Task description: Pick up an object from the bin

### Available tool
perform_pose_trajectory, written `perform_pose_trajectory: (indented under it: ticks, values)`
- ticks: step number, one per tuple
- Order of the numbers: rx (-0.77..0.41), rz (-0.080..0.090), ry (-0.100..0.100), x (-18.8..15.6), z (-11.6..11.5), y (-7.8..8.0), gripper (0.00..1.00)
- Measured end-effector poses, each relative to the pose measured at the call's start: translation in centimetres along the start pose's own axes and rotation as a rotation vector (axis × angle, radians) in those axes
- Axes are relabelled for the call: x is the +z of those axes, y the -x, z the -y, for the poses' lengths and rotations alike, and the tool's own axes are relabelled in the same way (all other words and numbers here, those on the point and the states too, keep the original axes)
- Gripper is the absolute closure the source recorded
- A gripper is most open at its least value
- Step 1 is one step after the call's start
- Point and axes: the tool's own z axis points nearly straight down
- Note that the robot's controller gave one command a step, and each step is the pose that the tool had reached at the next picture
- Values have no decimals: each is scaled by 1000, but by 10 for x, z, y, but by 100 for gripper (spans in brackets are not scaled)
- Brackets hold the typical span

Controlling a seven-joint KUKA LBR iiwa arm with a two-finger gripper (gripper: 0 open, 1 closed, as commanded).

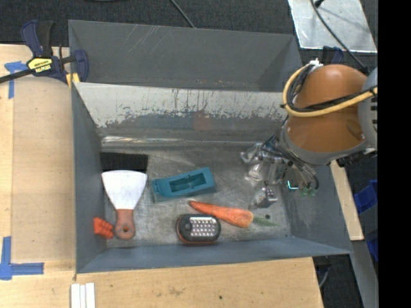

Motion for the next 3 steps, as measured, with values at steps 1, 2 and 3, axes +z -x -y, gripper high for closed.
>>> perform_pose_trajectory:
  ticks: [1,2,3]
  values:
    - [-1,8,-1,-4,0,2,0]
    - [-109,13,-4,6,-18,-5,0]
    - [-334,11,0,36,-48,17,0]
